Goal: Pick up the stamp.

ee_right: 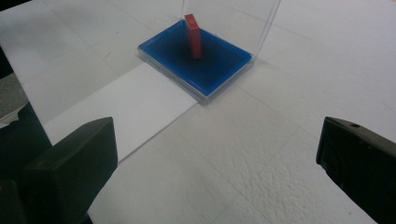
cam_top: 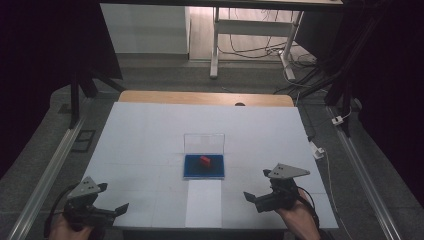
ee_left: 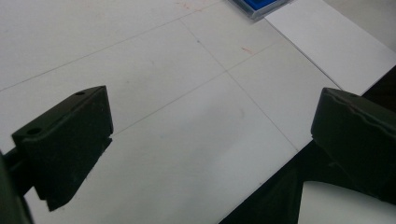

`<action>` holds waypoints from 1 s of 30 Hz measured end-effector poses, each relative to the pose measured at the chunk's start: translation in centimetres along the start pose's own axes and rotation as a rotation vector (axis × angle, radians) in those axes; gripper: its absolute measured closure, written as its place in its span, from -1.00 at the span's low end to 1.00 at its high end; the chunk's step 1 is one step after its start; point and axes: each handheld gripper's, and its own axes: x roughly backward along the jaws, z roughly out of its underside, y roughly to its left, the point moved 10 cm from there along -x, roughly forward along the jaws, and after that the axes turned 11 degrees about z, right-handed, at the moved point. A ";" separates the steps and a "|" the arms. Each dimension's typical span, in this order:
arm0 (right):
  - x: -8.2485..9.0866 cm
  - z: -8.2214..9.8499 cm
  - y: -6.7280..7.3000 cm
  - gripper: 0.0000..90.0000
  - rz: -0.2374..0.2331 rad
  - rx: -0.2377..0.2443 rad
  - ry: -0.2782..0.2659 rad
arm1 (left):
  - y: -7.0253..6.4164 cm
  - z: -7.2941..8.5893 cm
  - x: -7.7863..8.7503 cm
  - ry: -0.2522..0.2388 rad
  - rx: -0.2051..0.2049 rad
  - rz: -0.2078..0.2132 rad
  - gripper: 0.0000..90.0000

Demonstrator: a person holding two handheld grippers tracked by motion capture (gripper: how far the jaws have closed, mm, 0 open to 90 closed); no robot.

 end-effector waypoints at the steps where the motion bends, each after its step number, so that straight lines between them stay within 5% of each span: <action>1: -0.2 -0.1 0.2 -1.00 -0.011 0.002 0.007 | 0.0 0.0 0.0 0.000 0.001 0.002 -1.00; 30: -4.2 -3.4 2.7 -1.00 -0.075 0.014 0.033 | 0.1 0.1 -0.2 0.010 0.007 0.014 -1.00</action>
